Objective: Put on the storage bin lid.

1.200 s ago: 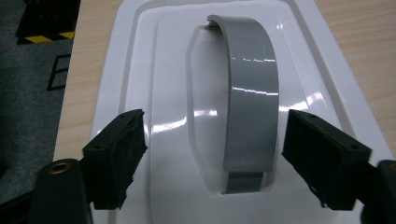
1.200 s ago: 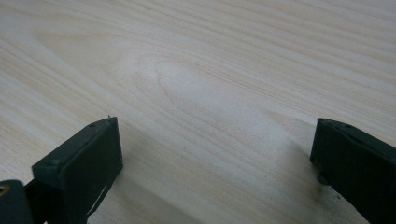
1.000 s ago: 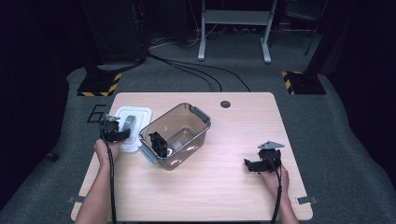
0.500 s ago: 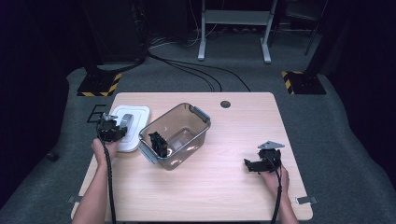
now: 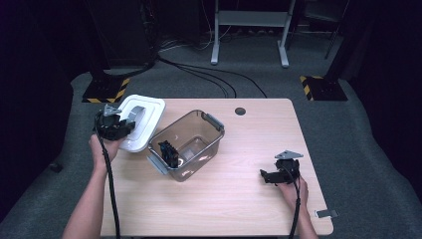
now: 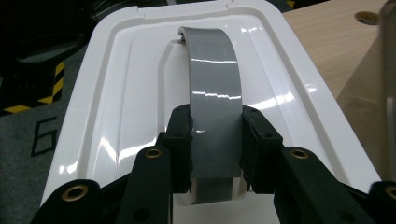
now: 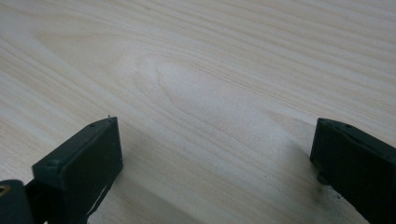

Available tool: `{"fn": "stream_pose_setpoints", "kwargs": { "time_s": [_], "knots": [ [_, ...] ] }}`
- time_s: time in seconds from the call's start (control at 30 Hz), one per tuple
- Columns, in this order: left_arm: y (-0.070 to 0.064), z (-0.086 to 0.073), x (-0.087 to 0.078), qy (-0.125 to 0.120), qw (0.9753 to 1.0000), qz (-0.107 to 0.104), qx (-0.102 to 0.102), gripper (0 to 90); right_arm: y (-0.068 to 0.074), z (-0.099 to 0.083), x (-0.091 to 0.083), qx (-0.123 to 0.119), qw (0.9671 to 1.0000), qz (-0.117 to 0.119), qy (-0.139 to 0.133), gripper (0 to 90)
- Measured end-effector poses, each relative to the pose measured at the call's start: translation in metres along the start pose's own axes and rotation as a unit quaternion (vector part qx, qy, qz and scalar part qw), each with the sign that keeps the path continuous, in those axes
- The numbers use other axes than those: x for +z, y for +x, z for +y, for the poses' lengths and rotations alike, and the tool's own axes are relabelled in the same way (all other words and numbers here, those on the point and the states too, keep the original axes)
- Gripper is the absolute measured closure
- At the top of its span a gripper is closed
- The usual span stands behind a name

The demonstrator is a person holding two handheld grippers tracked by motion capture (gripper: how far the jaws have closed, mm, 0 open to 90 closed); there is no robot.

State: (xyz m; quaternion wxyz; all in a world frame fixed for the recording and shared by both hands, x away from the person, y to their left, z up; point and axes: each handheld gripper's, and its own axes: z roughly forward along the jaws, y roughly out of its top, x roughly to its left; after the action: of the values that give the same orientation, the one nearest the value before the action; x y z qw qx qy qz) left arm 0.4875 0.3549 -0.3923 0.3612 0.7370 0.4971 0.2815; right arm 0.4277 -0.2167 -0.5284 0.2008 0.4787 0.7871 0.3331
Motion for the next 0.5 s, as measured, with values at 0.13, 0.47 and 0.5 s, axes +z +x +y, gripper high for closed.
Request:
{"fn": "stream_pose_setpoints", "kwargs": {
  "time_s": [0.13, 0.47, 0.5],
  "knots": [
    [-0.003, 0.01, -0.013, -0.003, 0.9999, 0.0, 0.015, 67.4, 0.0, 0.0, 0.0, 0.001, 1.0, 0.0, 0.0, 1.5],
    [0.003, 0.031, -0.043, -0.034, 0.9992, 0.01, 0.02, 67.4, 0.0, 0.0, 0.0, 0.0, 1.0, 0.0, 0.0, 1.5],
    [0.002, 0.033, -0.045, -0.034, 0.9991, 0.008, 0.022, 67.4, 0.0, 0.0, 0.0, 0.0, 1.0, 0.0, 0.0, 1.5]
  ]
}}
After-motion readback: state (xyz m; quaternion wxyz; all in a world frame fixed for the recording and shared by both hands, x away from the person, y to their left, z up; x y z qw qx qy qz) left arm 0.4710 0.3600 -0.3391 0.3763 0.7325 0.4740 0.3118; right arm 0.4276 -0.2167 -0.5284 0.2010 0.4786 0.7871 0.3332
